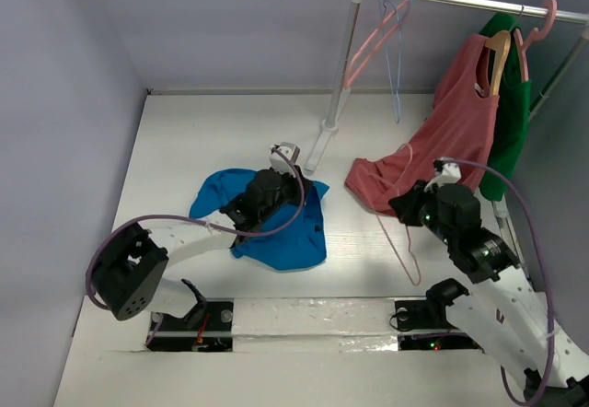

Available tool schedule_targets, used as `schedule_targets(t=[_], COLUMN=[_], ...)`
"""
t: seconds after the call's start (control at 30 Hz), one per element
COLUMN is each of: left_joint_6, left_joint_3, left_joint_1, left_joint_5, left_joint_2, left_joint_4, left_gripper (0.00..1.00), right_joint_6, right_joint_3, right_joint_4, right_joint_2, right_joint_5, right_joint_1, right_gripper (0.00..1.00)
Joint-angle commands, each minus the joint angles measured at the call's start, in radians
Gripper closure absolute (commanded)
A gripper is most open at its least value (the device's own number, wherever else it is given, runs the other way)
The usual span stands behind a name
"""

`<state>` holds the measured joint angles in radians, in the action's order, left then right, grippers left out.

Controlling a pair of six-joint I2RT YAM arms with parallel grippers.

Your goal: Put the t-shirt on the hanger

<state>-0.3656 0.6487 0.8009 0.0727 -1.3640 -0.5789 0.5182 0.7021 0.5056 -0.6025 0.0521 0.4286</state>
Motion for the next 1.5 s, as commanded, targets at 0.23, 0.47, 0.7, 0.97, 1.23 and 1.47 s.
schedule_targets(t=[0.23,0.47,0.7,0.97,1.23,1.47], left_joint_6=[-0.021,-0.036,-0.061,-0.053,-0.058,-0.076], left_joint_3=[0.143,0.167,0.109,0.075,0.081,0.101], left_joint_1=[-0.042,-0.051,-0.051,-0.051,-0.051,-0.051], left_joint_5=[0.05,0.044,-0.005,0.08,0.228,0.204], left_joint_2=[-0.086,-0.095,-0.028,0.086,0.201,0.275], left_joint_4=[-0.003,0.011,-0.007,0.074,0.139,0.163], left_gripper=[1.0,1.0,1.0,1.0,1.0,1.0], right_joint_6=[0.175,0.169,0.126,0.019,0.031,-0.007], right_joint_3=[-0.046,-0.021,-0.053,0.042,0.014,0.04], right_joint_4=[0.007,-0.088,-0.318,-0.432,-0.452,-0.458], right_joint_2=[0.121,0.1,-0.087,-0.235,-0.14,-0.186], right_joint_5=[-0.142,-0.213,-0.017,0.331,0.422,0.477], right_joint_1=[0.197,0.239,0.406,0.633,0.651,0.651], right_gripper=[1.0,1.0,1.0,1.0,1.0,1.0])
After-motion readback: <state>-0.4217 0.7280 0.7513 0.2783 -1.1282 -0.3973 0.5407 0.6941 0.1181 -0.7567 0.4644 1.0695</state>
